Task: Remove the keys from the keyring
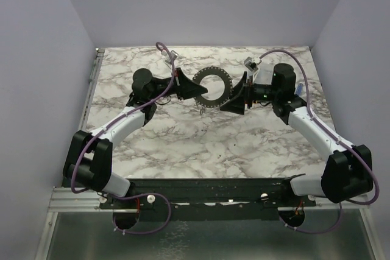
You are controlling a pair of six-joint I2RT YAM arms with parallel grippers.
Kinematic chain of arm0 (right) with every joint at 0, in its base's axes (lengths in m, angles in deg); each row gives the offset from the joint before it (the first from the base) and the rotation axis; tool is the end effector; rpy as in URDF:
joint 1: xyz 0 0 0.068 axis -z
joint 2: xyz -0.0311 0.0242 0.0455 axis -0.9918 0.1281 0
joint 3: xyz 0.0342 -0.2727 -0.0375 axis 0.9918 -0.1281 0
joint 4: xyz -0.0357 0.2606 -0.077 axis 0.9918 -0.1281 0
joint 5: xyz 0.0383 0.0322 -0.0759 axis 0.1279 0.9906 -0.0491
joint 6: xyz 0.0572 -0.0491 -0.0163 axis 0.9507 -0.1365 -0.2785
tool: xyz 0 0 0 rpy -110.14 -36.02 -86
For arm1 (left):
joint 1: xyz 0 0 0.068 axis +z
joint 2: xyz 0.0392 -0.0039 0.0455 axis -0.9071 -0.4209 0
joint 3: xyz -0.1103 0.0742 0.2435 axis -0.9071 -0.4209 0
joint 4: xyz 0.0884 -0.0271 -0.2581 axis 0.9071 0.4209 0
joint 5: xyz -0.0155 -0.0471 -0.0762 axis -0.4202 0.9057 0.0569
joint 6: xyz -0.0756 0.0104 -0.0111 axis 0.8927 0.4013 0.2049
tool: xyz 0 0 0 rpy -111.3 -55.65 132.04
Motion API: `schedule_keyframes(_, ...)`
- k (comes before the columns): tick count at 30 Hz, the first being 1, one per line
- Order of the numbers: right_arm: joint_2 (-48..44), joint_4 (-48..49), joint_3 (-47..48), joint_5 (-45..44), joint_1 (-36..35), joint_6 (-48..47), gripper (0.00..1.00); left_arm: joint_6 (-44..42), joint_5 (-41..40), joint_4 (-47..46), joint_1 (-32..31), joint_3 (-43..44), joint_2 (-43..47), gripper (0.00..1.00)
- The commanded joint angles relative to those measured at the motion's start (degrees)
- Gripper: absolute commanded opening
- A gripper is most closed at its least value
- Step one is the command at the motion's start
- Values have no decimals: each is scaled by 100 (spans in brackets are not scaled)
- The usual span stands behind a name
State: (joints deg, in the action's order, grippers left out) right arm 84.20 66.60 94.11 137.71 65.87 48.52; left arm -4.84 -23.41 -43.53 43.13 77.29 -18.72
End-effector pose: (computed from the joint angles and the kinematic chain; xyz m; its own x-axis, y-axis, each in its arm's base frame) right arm 0.2874 0.1482 0.3134 -0.4866 -0.0379 -0.8728 -0.8615 0.1868 0.4721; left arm 0.3077 -0.1820 0.3159 -0.6386 -0.2144 -0.7390 0.7364 0.1085 -0.6678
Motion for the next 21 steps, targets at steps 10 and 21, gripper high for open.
schedule_keyframes(10, 216, 4877, -1060, -454, -62, 3635, 84, 1693, -760, -2794, -56, -331, -168, 0)
schedule_keyframes(21, 431, 4822, -947, -708, -418, 3738, 40, 1635, -799, -2833, -168, -409, -202, 0)
